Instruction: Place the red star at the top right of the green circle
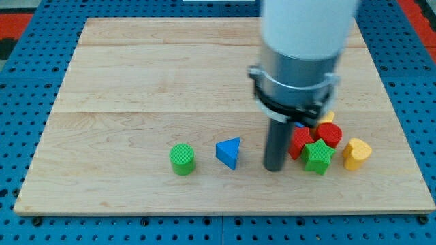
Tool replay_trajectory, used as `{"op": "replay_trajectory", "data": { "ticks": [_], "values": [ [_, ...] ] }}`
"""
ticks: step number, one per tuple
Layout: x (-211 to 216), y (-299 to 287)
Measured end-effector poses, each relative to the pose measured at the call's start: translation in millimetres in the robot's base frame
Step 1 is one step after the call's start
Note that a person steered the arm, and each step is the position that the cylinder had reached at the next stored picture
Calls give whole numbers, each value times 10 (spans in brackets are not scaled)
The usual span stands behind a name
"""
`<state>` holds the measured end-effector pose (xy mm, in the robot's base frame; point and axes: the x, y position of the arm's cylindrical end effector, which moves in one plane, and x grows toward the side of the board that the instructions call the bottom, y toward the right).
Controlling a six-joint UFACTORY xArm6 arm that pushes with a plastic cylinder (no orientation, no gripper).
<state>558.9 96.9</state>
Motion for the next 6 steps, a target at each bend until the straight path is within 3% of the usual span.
{"op": "replay_trajectory", "data": {
  "ticks": [1, 3, 6],
  "values": [
    [343, 306],
    [56, 1046],
    [-364, 821]
  ]
}}
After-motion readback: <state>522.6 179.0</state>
